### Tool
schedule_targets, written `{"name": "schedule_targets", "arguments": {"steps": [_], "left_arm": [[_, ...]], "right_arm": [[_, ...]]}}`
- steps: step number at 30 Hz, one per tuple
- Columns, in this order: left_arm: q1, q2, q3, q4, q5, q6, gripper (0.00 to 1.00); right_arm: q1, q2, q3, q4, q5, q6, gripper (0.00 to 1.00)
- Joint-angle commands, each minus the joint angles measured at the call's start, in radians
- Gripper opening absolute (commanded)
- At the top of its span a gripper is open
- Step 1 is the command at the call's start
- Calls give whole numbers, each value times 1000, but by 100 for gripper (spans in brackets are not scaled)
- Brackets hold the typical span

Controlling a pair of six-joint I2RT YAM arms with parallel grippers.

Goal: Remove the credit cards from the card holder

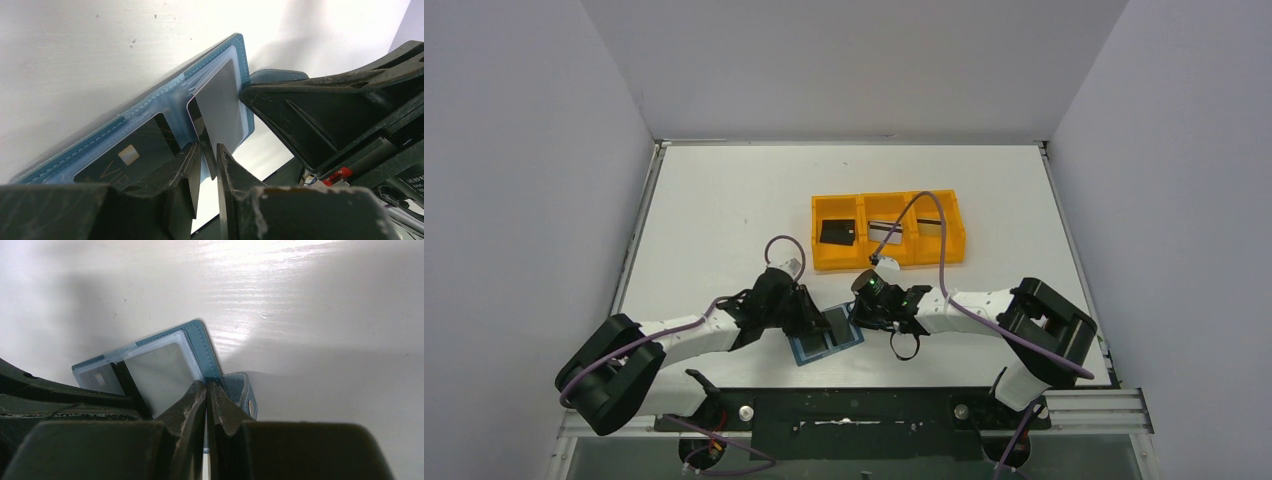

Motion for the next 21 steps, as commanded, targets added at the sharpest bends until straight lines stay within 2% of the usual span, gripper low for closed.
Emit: {"name": "schedule_targets", "arguments": {"steps": [1, 10, 16, 18, 21], "left_arm": [[1, 0, -11, 97, 22, -36, 18], [1, 24, -18, 127, 25, -44, 18], [1, 15, -10, 92, 2, -32, 16], [0, 19, -7, 83, 9, -28, 18], [-9, 6, 24, -23, -30, -13, 26]], "right_arm": [[5, 65, -24, -46, -37, 0, 0], [5, 58, -28, -47, -33, 4, 0], [5, 43, -39, -51, -22, 16, 0], [5, 47, -36, -51, -25, 13, 0], [4, 53, -29, -60, -24, 11, 0]]}}
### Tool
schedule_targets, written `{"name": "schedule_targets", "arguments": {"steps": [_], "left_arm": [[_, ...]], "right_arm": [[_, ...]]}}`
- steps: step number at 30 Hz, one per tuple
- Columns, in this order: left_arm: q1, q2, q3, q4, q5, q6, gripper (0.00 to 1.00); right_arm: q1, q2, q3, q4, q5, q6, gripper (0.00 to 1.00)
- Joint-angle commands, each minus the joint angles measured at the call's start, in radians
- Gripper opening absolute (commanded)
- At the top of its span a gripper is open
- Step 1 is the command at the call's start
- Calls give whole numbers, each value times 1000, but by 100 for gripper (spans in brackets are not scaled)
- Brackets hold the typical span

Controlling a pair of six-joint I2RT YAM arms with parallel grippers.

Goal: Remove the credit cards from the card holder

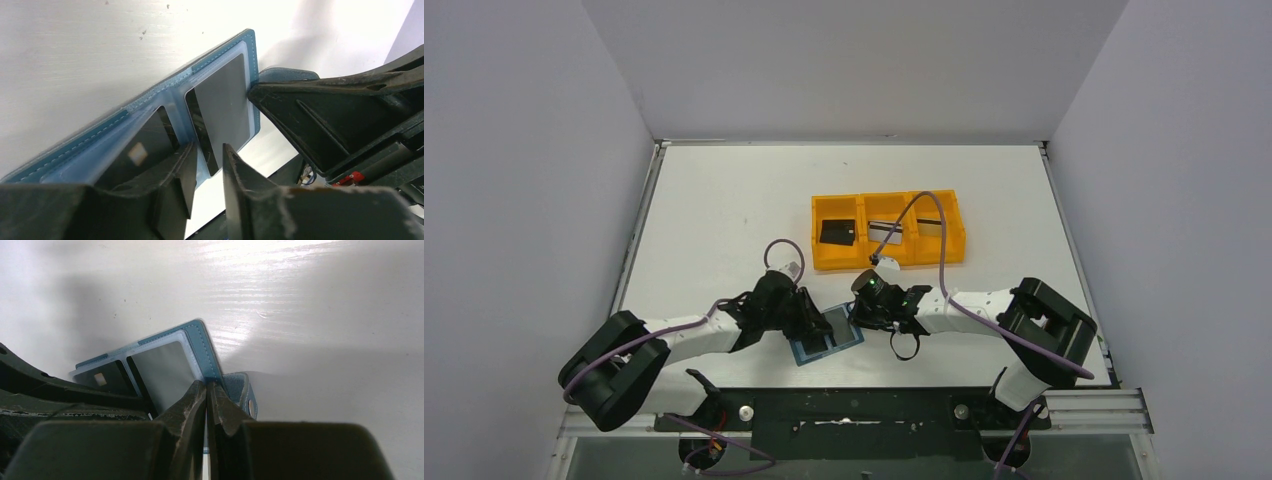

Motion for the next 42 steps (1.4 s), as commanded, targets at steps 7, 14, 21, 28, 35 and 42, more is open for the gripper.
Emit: {"name": "schedule_targets", "arguments": {"steps": [7, 14, 21, 28, 35, 42], "left_arm": [[-14, -36, 54, -138, -113, 26, 35], [-35, 62, 99, -199, -143, 44, 35], [-48, 64, 68, -165, -179, 19, 31], [-58, 70, 19, -55, -184, -18, 20], [-60, 58, 61, -63, -197, 25, 5], [-59, 112, 187, -95, -103, 179, 0]], "right_arm": [[6, 60, -24, -58, -27, 7, 0], [5, 53, -26, -58, -29, 9, 0], [5, 60, -26, -52, -33, 12, 0], [5, 63, -28, -49, -36, 14, 0], [5, 37, -47, -62, -22, 36, 0], [8, -44, -81, -78, 6, 66, 0]]}}
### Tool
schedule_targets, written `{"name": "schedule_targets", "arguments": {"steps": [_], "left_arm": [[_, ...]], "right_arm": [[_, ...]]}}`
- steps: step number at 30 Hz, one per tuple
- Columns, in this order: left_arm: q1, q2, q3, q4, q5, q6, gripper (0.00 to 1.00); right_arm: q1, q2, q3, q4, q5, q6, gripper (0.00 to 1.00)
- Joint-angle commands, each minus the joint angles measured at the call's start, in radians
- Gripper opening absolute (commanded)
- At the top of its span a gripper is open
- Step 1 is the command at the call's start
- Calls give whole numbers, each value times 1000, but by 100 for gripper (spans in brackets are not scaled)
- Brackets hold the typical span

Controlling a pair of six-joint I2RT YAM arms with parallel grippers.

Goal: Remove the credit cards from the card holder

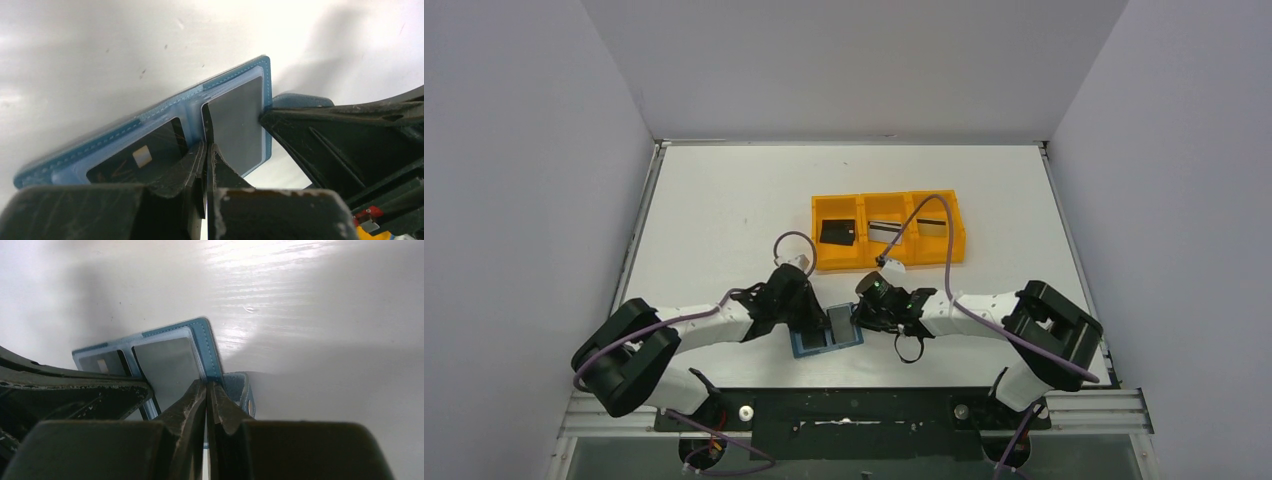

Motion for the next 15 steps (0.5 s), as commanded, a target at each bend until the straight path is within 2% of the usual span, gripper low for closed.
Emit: {"name": "schedule_targets", "arguments": {"steps": [1, 7, 11, 15], "left_arm": [[-11, 62, 112, -14, 34, 130, 0], [-6, 106, 159, -30, 112, 200, 0], [-5, 116, 162, -49, 141, 226, 0], [-5, 116, 157, -50, 141, 226, 0]], "right_arm": [[12, -35, -53, -100, 8, 21, 0], [23, -102, -51, -125, 56, 14, 1], [30, -147, -43, -111, 81, -22, 10], [37, -162, -14, -106, 98, -59, 12]]}}
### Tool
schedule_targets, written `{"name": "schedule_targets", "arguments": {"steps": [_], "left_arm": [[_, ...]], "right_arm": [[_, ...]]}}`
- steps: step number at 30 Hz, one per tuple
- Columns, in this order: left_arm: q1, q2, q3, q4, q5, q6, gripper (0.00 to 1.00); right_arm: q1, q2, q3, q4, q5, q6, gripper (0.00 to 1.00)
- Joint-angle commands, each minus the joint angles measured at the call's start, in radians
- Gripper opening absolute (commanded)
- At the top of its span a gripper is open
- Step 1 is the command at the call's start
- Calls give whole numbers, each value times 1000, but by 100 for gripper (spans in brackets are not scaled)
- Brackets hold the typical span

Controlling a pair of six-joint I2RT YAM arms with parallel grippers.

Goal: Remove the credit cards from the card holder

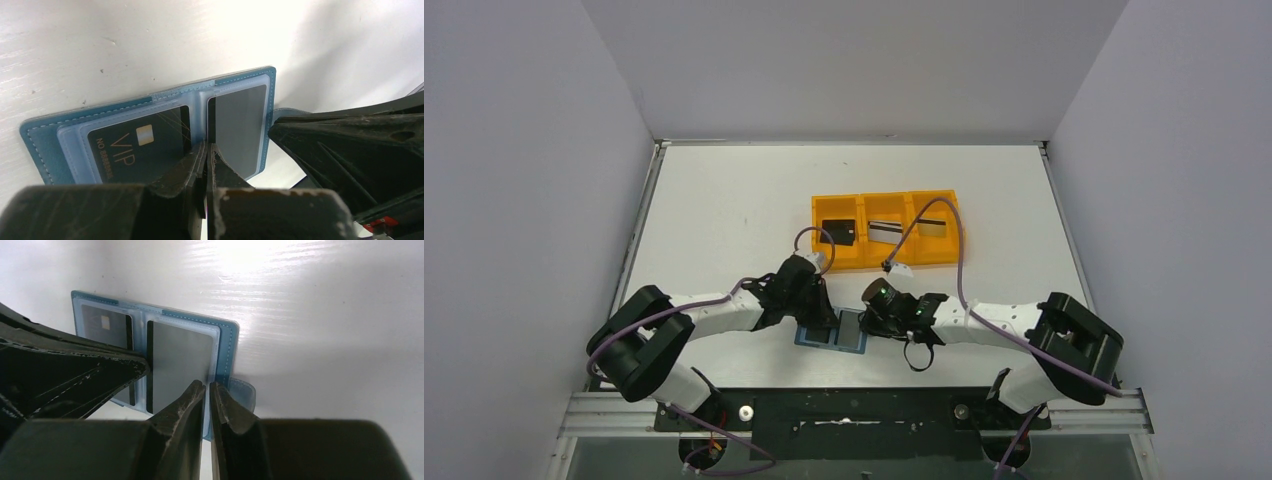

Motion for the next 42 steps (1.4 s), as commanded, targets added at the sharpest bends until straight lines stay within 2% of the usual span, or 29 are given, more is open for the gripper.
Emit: {"name": "schedule_targets", "arguments": {"steps": [1, 11, 16, 31, 32, 36, 42], "left_arm": [[-5, 3, 31, -3, 32, 35, 0], [0, -3, 23, -2, 35, 32, 0], [4, -22, 25, -5, 37, 27, 0], [38, -80, 2, -10, 64, 35, 0], [38, -78, 3, -7, 73, 35, 1], [27, -64, -14, 49, 116, 1, 21], [15, -37, -4, 14, 98, -3, 30]], "right_arm": [[15, -41, 39, 0, 59, -55, 12], [30, 74, 78, 28, 4, -85, 13], [29, 136, 119, -107, 53, -25, 10], [30, 86, 59, -123, 68, 45, 10], [30, 85, 58, -121, 66, 44, 10], [30, 79, 63, -121, 66, 43, 10], [31, 54, 66, -131, 73, 39, 10]]}}
